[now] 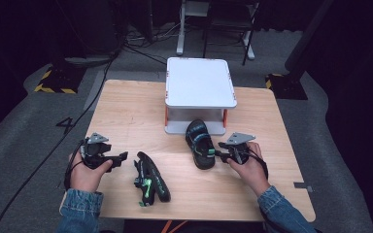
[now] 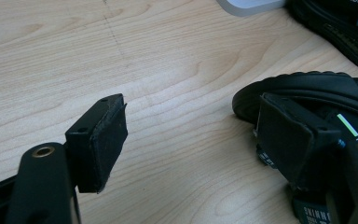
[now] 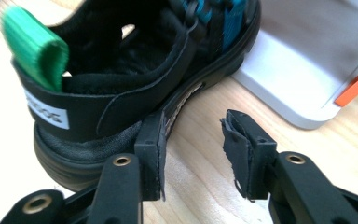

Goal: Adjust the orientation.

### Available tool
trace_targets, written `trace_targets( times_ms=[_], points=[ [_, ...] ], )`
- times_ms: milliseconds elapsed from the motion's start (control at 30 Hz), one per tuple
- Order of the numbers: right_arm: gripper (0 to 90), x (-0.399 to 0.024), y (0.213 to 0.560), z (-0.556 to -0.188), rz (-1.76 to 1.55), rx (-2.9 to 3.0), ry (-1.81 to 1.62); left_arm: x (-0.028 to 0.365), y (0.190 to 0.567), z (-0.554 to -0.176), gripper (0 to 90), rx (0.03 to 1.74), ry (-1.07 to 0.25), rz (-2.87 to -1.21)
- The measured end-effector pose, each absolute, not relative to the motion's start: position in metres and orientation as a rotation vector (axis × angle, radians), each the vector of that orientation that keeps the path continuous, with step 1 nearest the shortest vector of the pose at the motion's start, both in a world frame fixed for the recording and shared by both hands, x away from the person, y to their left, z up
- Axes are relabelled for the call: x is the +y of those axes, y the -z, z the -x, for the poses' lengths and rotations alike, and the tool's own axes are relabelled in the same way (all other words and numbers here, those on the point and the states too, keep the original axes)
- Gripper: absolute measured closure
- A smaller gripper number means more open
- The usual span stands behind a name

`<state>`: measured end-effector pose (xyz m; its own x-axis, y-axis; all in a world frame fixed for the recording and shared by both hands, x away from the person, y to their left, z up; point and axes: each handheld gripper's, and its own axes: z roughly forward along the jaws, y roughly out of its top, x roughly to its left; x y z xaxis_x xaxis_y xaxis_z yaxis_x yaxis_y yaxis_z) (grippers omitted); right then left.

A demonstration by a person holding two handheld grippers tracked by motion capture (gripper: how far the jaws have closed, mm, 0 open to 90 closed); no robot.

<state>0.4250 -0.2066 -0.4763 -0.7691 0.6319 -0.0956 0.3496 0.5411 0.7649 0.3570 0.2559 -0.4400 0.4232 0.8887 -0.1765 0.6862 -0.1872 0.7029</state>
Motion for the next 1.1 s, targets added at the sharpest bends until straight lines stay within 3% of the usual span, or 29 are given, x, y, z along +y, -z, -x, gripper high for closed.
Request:
trace_targets(
  times_ms=[167,267,400,500,533,633,667,1100],
  points=[
    [51.8,-0.218,0.446,-0.417,-0.803,2.425,-1.119,0.256,0.439,-0.357,25.1,1.332,-0.355,-1.944],
    [51.9,-0.220,0.416,-0.402,-0.738,2.424,-1.208,0.255,0.440,-0.357,25.1,1.334,-0.350,-1.949],
    [53.4,-0.209,0.411,-0.396,-0.657,2.469,-1.260,0.254,0.440,-0.357,25.1,1.328,-0.345,-1.959],
    [58.2,-0.194,0.424,-0.399,-0.614,2.534,-1.239,0.253,0.441,-0.356,25.1,1.329,-0.349,-1.958],
    [74.2,-0.186,0.430,-0.400,-0.591,2.545,-1.225,0.254,0.440,-0.355,25.1,1.332,-0.349,-1.954],
    [78.1,-0.180,0.427,-0.396,-0.550,2.533,-1.199,0.256,0.441,-0.355,25.1,1.332,-0.347,-1.951],
    [84.6,-0.179,0.425,-0.394,-0.528,2.536,-1.192,0.258,0.442,-0.355,25.1,1.340,-0.346,-1.948],
    [85.3,-0.172,0.415,-0.346,-0.377,2.732,-1.136,0.261,0.436,-0.373,25.2,1.339,-0.351,-1.900]
  ],
)
